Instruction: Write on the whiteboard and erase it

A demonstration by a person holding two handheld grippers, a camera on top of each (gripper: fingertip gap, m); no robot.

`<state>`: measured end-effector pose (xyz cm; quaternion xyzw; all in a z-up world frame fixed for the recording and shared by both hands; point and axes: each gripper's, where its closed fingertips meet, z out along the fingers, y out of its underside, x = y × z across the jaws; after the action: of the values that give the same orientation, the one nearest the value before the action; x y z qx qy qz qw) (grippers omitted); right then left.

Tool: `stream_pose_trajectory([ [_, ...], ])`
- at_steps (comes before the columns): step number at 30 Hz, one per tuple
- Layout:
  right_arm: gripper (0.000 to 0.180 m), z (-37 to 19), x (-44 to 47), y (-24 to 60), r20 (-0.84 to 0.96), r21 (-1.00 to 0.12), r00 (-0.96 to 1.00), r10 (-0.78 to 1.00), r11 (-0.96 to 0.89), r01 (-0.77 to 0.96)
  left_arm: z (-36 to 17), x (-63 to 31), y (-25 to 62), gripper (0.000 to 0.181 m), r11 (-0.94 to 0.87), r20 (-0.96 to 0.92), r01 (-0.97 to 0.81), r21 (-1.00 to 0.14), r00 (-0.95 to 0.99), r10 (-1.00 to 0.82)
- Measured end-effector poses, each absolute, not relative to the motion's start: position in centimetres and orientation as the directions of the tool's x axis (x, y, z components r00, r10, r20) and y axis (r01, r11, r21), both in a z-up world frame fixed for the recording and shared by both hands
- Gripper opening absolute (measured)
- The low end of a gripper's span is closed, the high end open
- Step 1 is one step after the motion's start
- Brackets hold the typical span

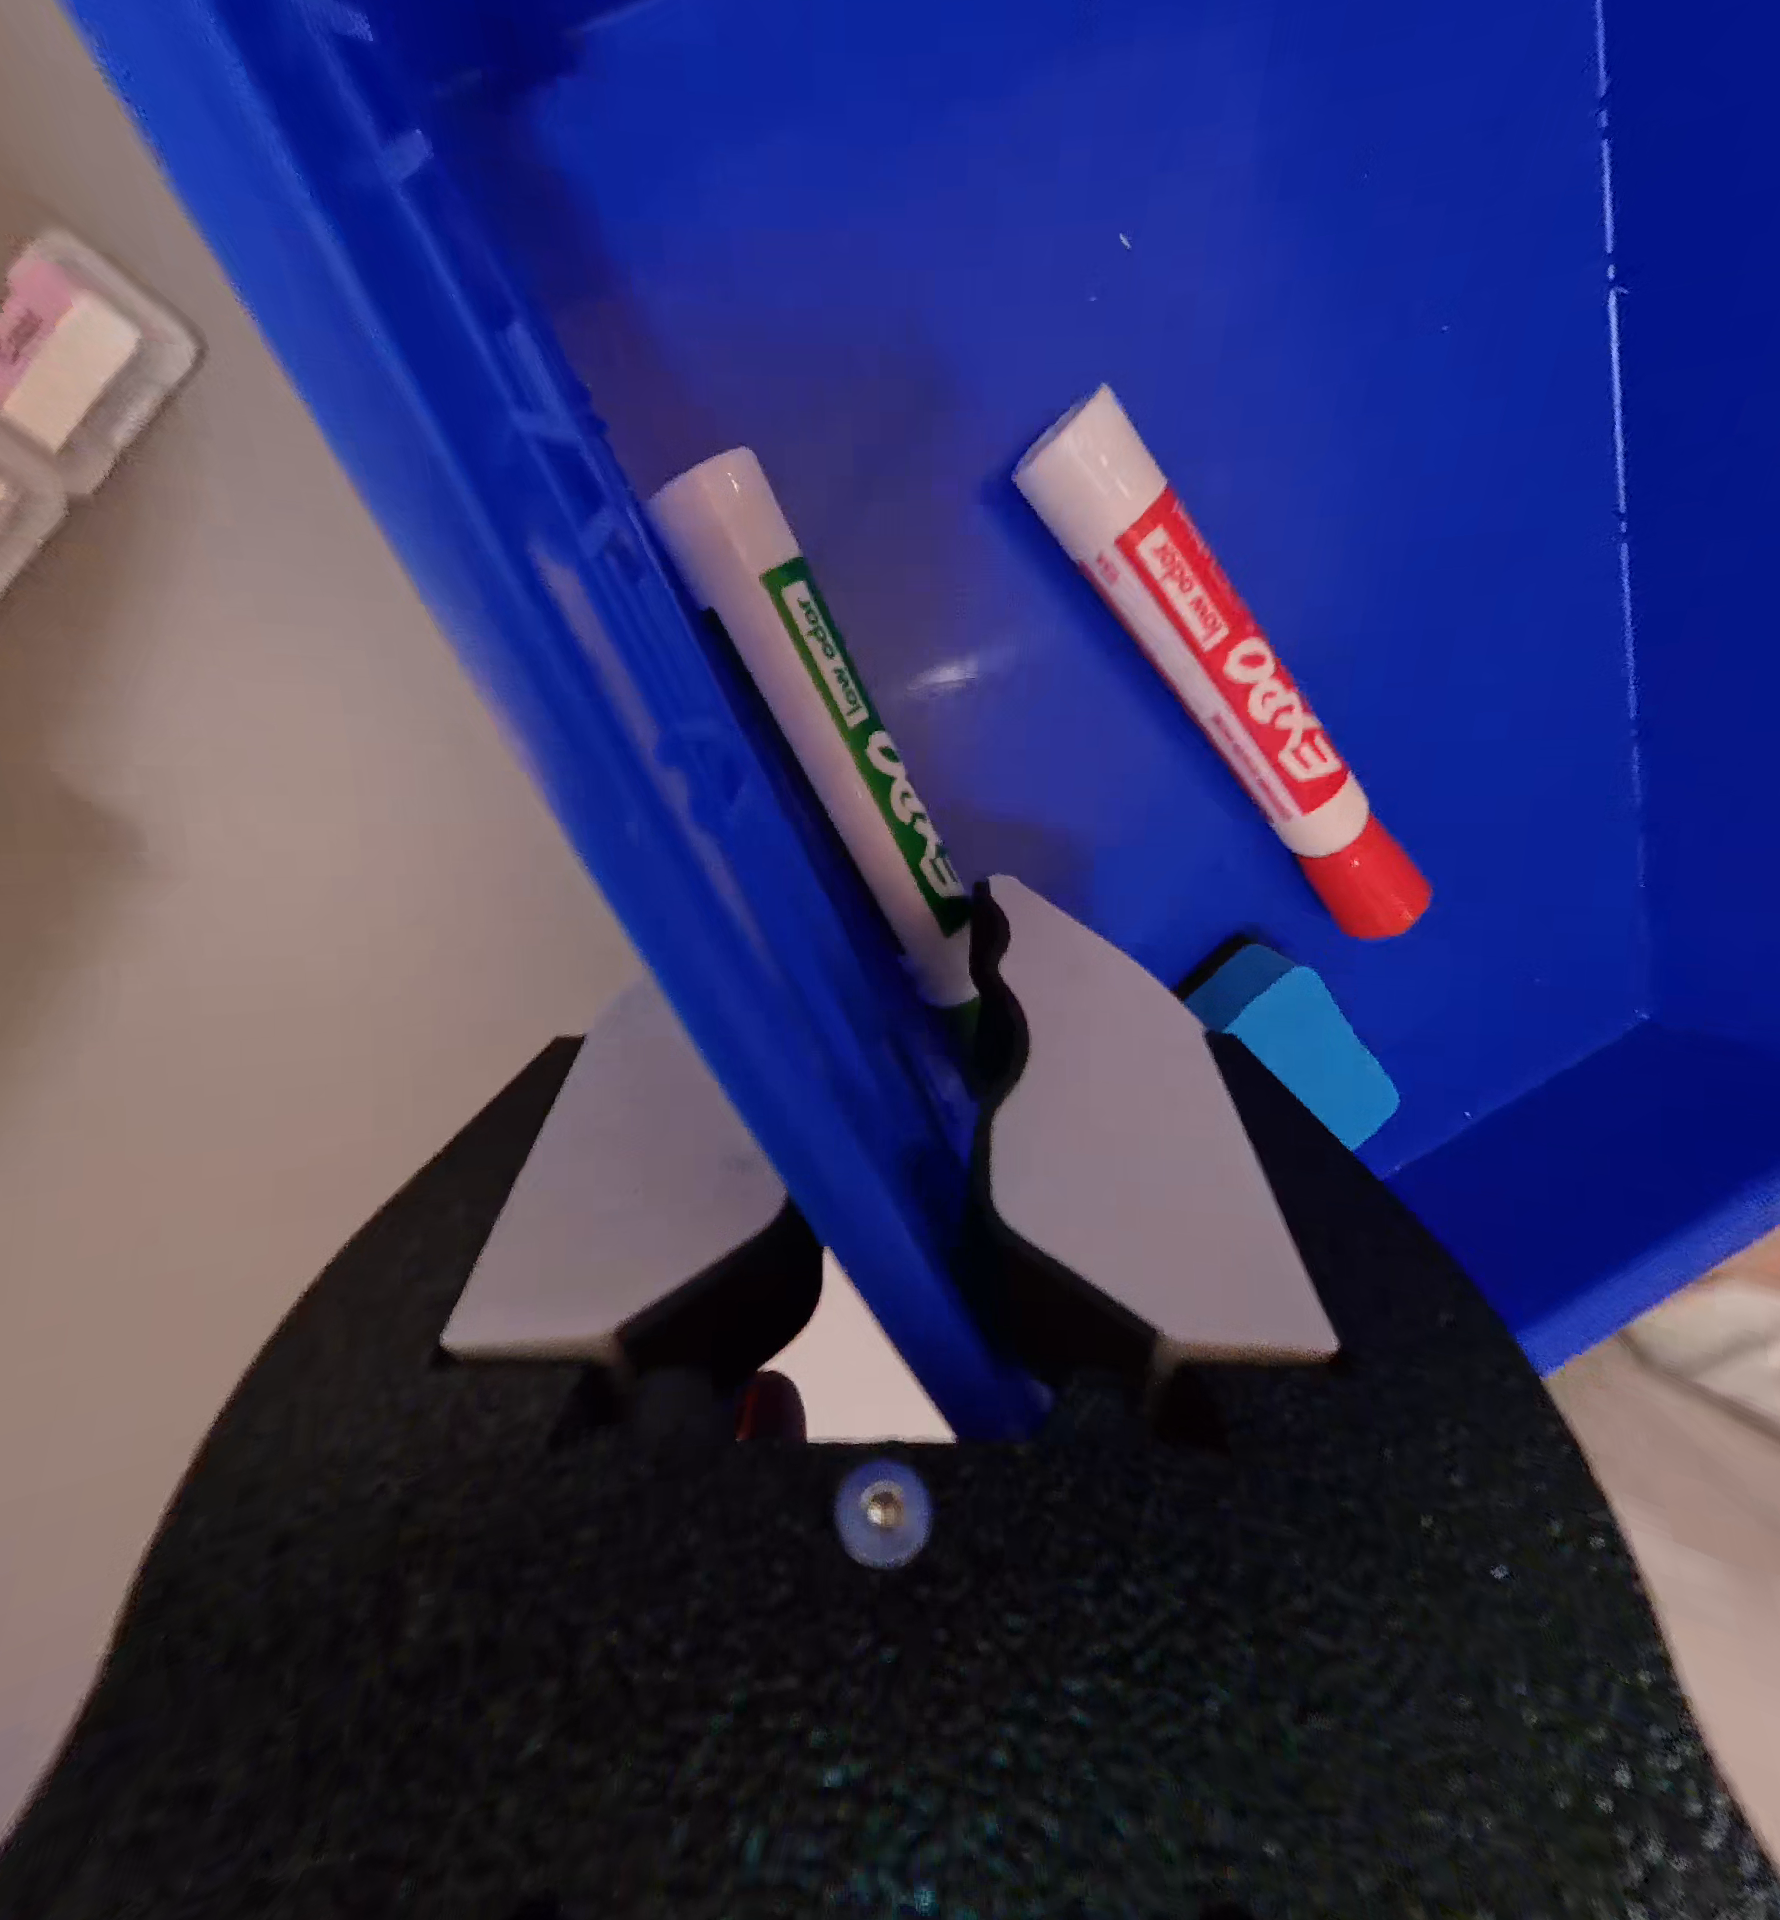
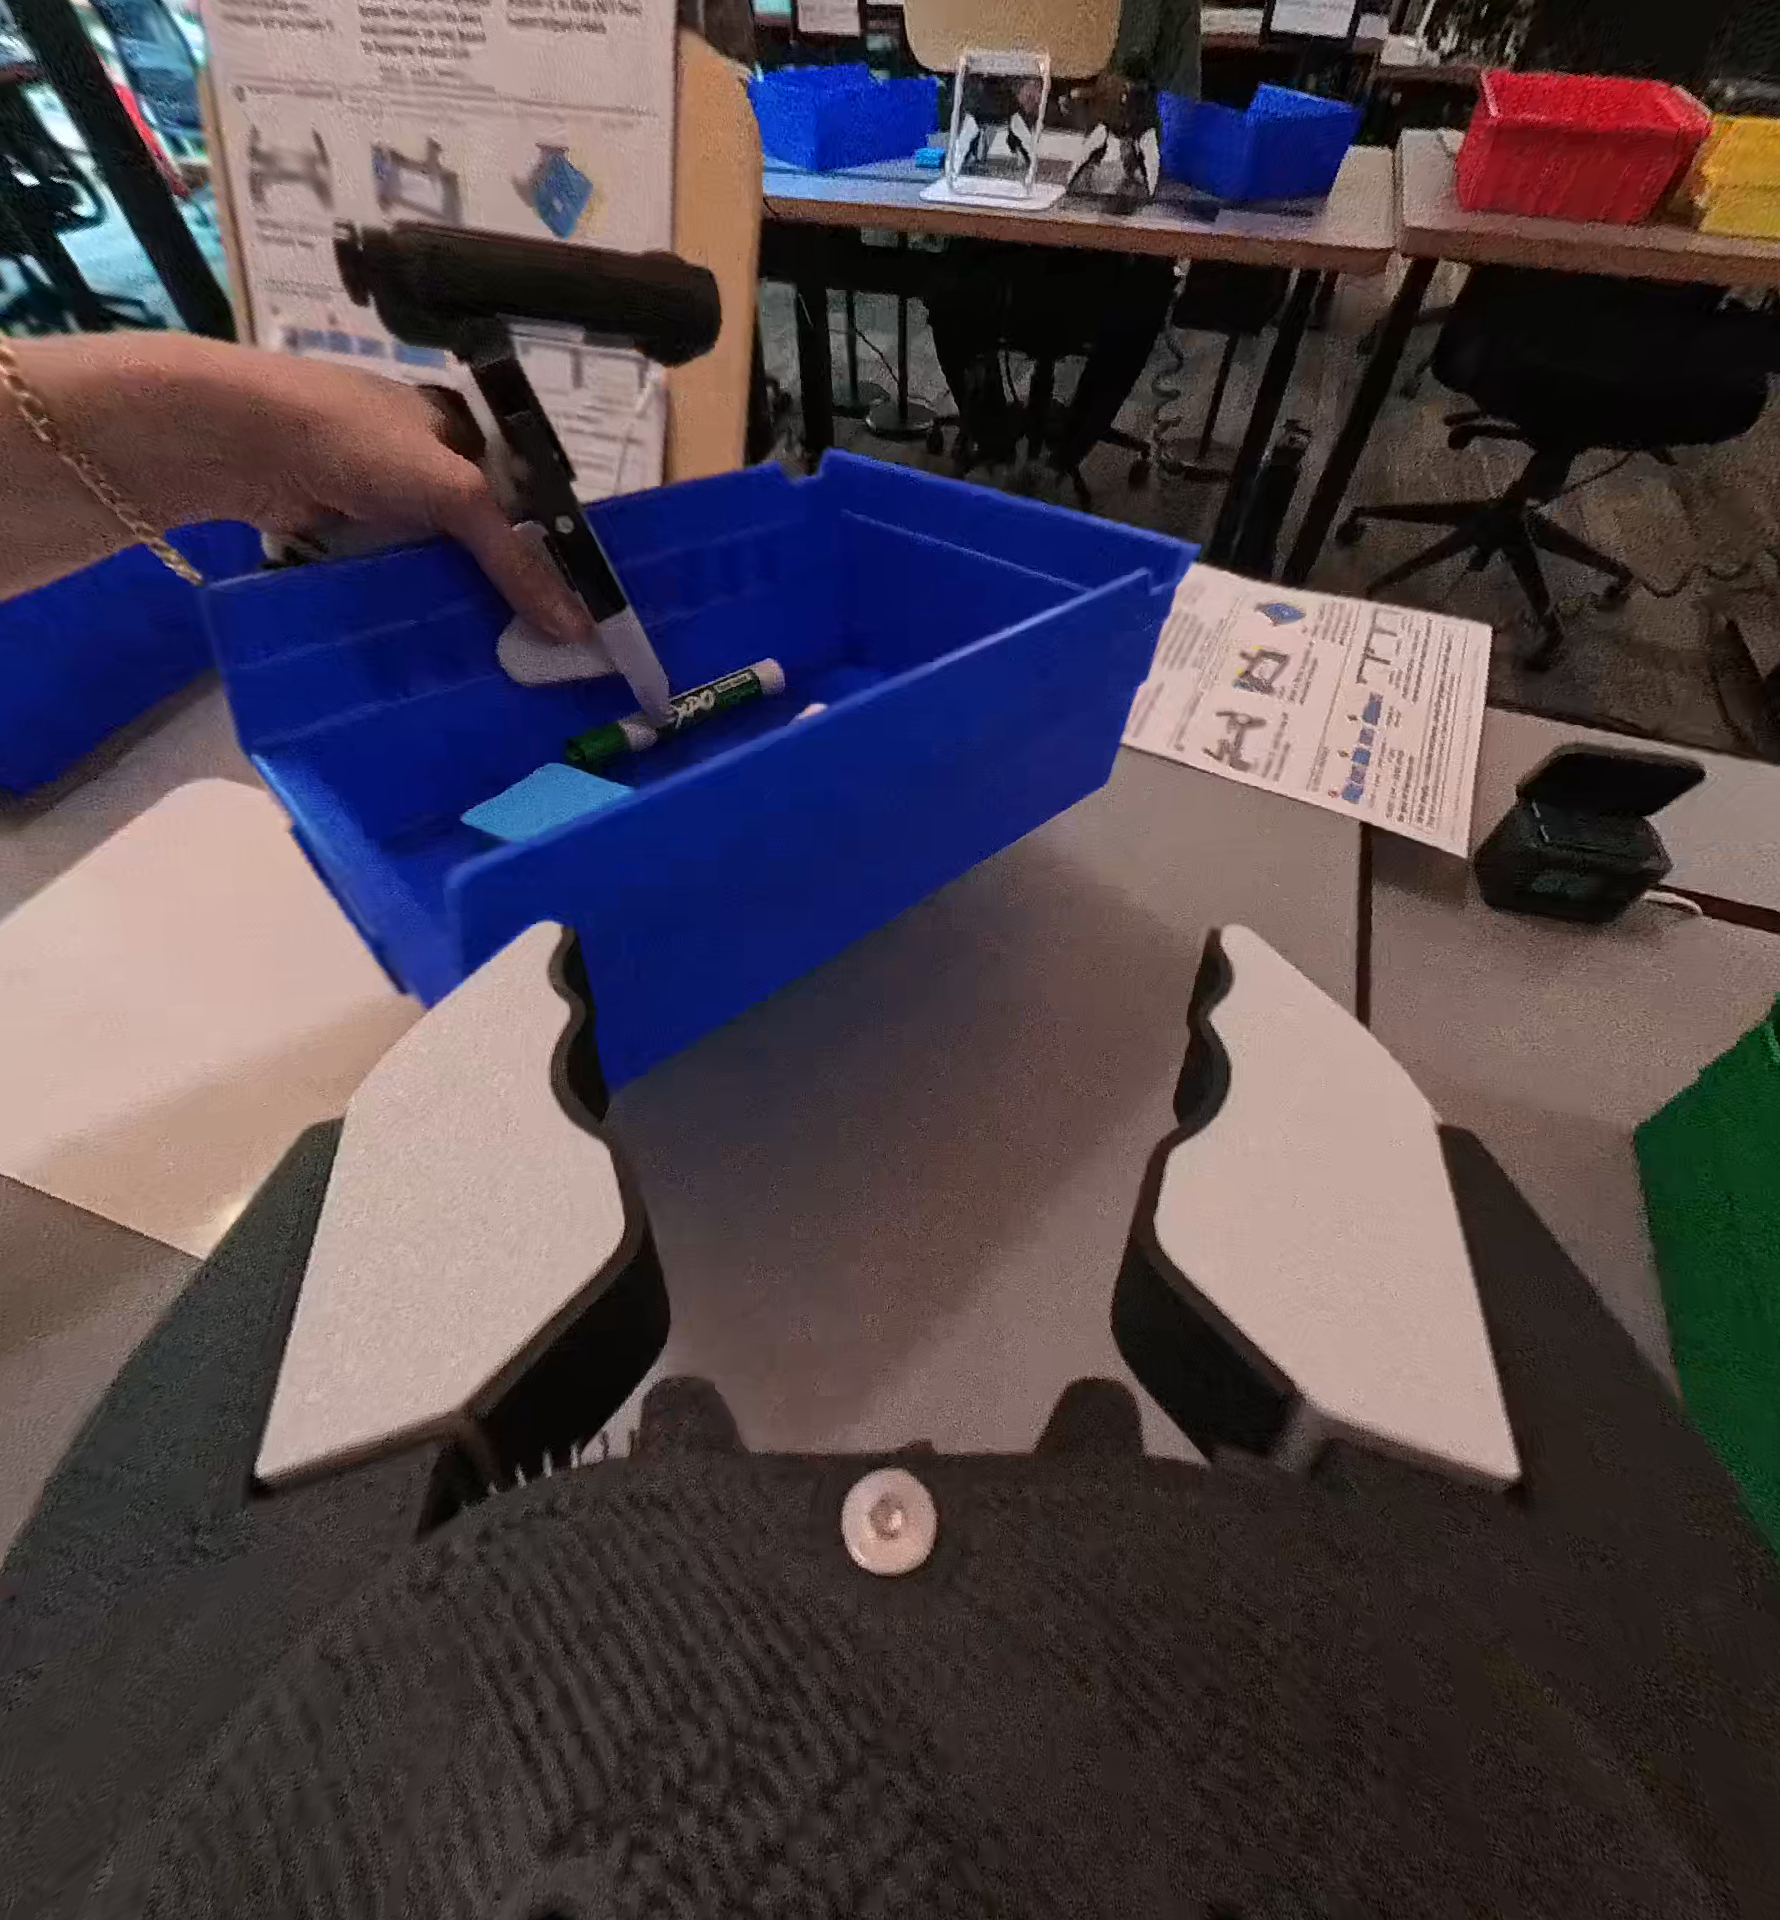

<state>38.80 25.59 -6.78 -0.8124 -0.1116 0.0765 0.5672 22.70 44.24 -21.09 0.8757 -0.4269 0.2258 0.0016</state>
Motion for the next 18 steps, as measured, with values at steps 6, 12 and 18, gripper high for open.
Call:
stream_pose_trajectory([
  [6, 0.114, -3.9, 32.1, 27.4, 0.030, -0.951, 0.926, 0.376, -0.275, 0.142, -15.1, 9.5, 40.2, 0.027, -0.551, 0.414, -0.814, -0.184, 0.444, -0.795],
  [12, 0.110, -3.2, 20.9, 32.9, -0.052, -0.952, 0.848, 0.528, -0.284, 0.118, -13.3, -10.0, 37.0, 0.028, -0.650, 0.369, -0.751, -0.111, 0.576, -0.729],
  [18, 0.107, -7.0, 4.5, 39.2, -0.228, -0.906, 0.717, 0.659, -0.413, 0.092, -12.3, -28.0, 33.1, 0.027, -0.831, 0.350, -0.547, -0.099, 0.763, -0.543],
])
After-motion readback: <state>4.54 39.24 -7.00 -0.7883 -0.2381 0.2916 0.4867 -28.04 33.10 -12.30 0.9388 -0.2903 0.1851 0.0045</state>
